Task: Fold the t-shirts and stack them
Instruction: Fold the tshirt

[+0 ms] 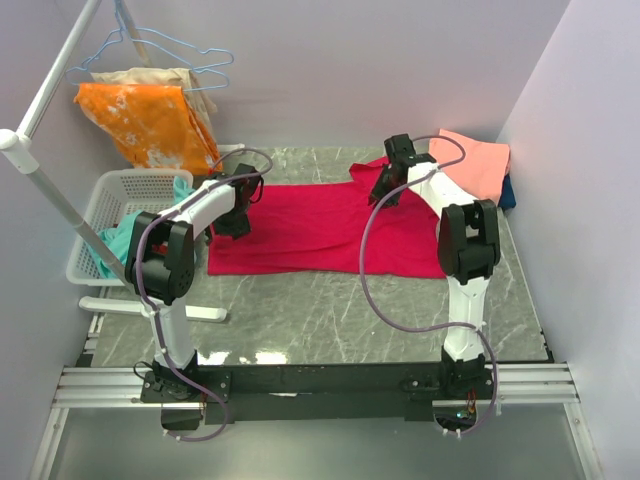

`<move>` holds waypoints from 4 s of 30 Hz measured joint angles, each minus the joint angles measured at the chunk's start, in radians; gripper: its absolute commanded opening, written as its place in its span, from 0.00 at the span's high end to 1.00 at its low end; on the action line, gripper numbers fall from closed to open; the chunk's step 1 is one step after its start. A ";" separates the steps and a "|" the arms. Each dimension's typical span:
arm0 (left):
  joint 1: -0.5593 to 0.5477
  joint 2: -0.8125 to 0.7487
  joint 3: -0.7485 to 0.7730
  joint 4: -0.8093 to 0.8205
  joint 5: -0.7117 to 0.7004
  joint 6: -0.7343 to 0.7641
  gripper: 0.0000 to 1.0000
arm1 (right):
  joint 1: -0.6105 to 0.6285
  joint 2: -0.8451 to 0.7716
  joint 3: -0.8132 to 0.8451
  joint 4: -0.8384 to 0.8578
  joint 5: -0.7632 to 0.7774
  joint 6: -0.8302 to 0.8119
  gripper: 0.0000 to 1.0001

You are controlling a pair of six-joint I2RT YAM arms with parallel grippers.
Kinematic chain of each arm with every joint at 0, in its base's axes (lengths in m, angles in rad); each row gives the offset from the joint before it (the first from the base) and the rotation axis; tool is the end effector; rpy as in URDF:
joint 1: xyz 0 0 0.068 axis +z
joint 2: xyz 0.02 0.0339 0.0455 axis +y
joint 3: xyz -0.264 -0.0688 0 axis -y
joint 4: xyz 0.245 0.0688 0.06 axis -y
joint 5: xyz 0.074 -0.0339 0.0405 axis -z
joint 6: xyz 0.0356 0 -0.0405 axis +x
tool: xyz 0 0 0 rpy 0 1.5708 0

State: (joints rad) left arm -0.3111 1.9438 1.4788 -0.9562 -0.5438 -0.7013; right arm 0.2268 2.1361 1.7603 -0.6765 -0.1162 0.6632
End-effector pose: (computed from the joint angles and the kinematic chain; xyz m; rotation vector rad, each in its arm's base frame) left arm 0.3652 -0.0981 0.1998 -0.5778 2.6335 0.5593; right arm 0.4527 0.1087 0.2073 0.5413 2.6328 0.4479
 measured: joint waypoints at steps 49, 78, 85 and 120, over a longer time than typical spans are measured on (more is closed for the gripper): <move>-0.009 0.008 -0.108 0.152 0.107 0.051 0.31 | 0.001 -0.253 -0.352 -0.001 0.128 -0.003 0.43; -0.009 -0.092 -0.215 0.177 0.079 0.027 0.28 | 0.023 -0.261 -0.480 -0.090 0.175 0.018 0.45; -0.010 -0.126 -0.285 0.157 0.078 0.027 0.28 | 0.017 -0.261 -0.527 -0.098 0.205 0.049 0.48; -0.245 -0.134 -0.363 -0.114 -0.063 -0.159 0.26 | -0.158 -0.325 -0.610 -0.204 0.238 0.020 0.50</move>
State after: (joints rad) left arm -0.5556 1.8099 1.1160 -1.0698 -0.6071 -0.8608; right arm 0.0685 1.8114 1.1507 -0.8803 0.1219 0.6830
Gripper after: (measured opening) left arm 0.735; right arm 0.509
